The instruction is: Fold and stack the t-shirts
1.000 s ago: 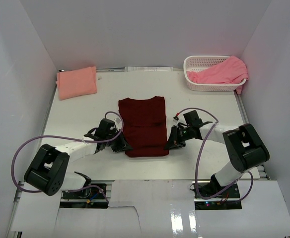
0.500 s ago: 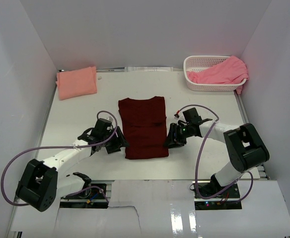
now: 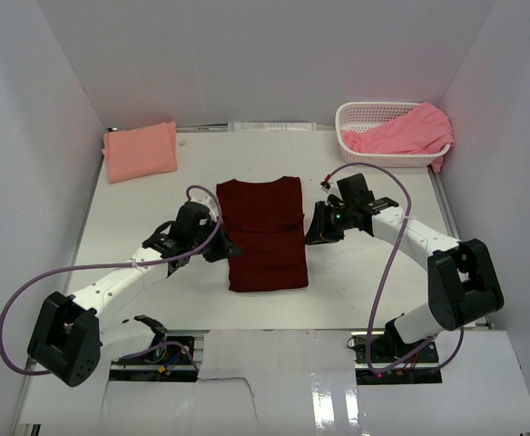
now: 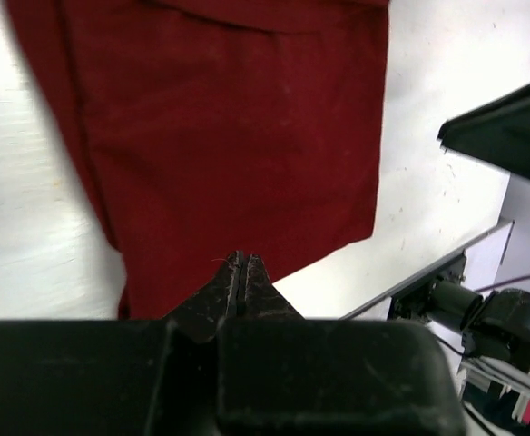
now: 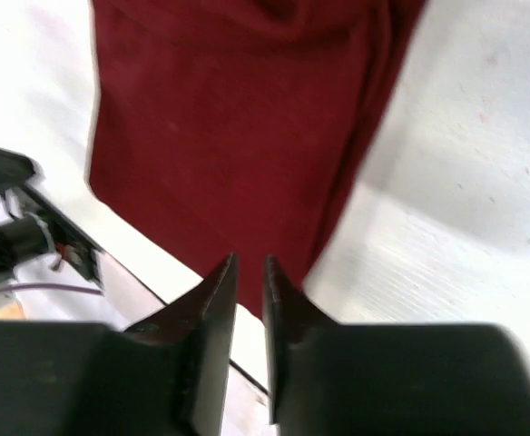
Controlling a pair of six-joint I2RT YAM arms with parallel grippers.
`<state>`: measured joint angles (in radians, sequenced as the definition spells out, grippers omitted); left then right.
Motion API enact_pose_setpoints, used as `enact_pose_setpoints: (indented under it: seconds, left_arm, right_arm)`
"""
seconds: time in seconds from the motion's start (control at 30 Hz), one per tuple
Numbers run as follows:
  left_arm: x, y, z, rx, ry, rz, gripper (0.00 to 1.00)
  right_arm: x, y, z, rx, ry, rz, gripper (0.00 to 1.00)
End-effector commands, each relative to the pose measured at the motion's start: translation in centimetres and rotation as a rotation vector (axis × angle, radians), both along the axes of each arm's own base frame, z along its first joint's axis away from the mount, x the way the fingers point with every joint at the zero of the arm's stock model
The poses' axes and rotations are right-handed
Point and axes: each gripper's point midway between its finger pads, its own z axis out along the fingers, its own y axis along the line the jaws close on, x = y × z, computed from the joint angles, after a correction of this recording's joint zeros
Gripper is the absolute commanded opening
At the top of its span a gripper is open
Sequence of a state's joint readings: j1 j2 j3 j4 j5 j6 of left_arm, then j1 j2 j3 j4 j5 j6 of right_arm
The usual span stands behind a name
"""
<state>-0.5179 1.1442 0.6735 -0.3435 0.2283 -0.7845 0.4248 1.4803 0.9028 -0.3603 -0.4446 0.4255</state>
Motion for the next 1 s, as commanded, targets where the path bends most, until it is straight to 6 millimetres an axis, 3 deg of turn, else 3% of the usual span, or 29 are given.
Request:
enact_pose_setpoints:
  seconds: [0.0,0.07,0.17,0.47,0.6,0.77,0.97]
  left_arm:
    - [0.0,-3.2,1.3,-0.074,-0.047,-0.107,0.00]
    - [0.0,-4.5,1.5,-0.106,-0.063,-0.131,0.00]
    - [-0.5,-6.3,0.9,-0.121,-0.052,-0.162,0.00]
    - [-0.7,-8.1,-1.8,-0.118,-0.041,-0.147,0.00]
    - [-2.0,-6.9,-4.2,-0.118,0.011,-0.106,0.00]
    - [-4.6,-4.9,-8.8,-0.080,0.124,-0.066,0.00]
    - [-5.1,-4.7,-10.3,-0.061,0.165,-0.064,0.00]
  right_arm:
    - [0.8,0.9,2.0,0.049,-0.028,0.046,0.20]
    - [1.1,2.4,2.6,0.129,-0.036,0.068,0.08]
    - [1.0,4.5,2.7,0.227,0.000,0.124,0.08]
    - [2.0,10.1,1.0,0.348,0.039,0.211,0.08]
    - [2.3,11.7,0.3,0.341,0.035,0.233,0.08]
    - [1.3,13.0,-0.6,0.322,0.035,0.255,0.08]
    - [0.0,13.2,-2.6,0.286,0.030,0.252,0.08]
